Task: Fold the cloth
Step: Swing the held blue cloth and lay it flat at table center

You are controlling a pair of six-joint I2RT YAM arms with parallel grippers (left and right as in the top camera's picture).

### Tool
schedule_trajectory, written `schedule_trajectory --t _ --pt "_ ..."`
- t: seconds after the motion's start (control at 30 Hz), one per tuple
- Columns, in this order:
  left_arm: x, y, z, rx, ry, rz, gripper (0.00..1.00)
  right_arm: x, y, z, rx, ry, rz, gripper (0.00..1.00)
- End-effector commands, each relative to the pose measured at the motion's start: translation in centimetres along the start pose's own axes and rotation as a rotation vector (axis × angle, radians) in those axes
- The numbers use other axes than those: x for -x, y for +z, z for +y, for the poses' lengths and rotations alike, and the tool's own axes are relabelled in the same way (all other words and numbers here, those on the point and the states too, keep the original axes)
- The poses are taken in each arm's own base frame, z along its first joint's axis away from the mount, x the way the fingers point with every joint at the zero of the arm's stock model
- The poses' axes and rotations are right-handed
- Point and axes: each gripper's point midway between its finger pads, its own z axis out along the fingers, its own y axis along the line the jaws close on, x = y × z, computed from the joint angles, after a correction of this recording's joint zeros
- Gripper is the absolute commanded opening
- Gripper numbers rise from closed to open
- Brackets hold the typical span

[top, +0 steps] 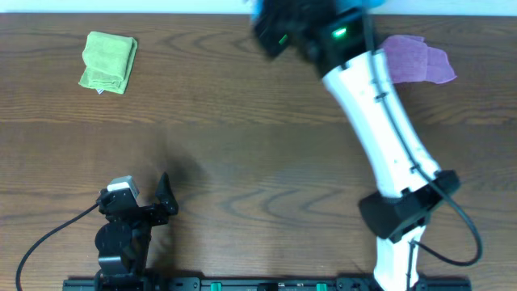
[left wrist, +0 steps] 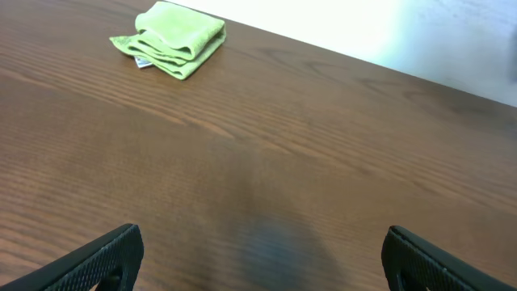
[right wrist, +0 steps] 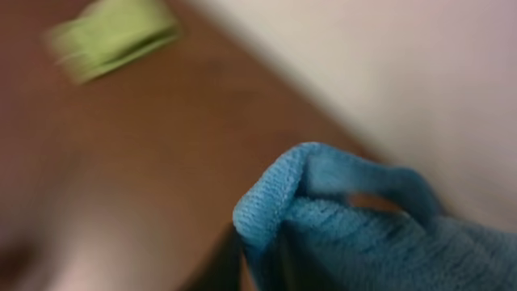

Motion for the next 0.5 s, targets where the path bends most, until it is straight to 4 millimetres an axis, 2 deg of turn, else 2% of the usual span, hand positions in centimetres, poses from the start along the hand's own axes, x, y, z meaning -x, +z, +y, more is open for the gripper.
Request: schedule_trajectory --t 0.0,0.03,0.1,0.23,0.33,0.37,0.4,0.43,0.47 --pt "-0.9 0.3 0.3 0.012 -0.01 0.02 0.95 -1.5 0.2 9.2 0.286 -0.095 0.061 0.98" --pt "-0.9 0.3 0.4 0.013 -0.01 0.02 0.96 -2.1 0.3 10.0 0.278 -0.129 0.088 0.99" --pt "-0.9 0.3 0.3 0.012 -0.01 0.02 0.95 -2.6 0.6 9.7 0.204 -0.15 0.119 0.99" --pt "-0.9 0.3 0.3 0.012 -0.01 0.02 0.95 -3.2 1.0 7.1 0.086 -0.122 0.153 0.99" --pt "-0.9 0.3 0.4 0.013 -0.01 0.02 0.95 -5.1 2.2 5.1 0.068 -0.084 0.207 0.98" --pt "-0.9 0.3 0.4 0.013 -0.01 0.02 0.95 -6.2 2.8 4.5 0.068 -0.064 0.236 0.94" --pt "-0.9 0.3 0.4 0.013 -0.01 0.02 0.95 -7.6 3.6 4.2 0.079 -0.043 0.272 0.85" --pt "-0.9 0.3 0.3 0.012 -0.01 0.02 0.95 -8.8 4.2 4.1 0.097 -0.029 0.3 0.71" --pt "-0.9 0.3 0.4 0.013 -0.01 0.02 0.95 -10.1 5.0 4.2 0.117 -0.016 0.329 0.5"
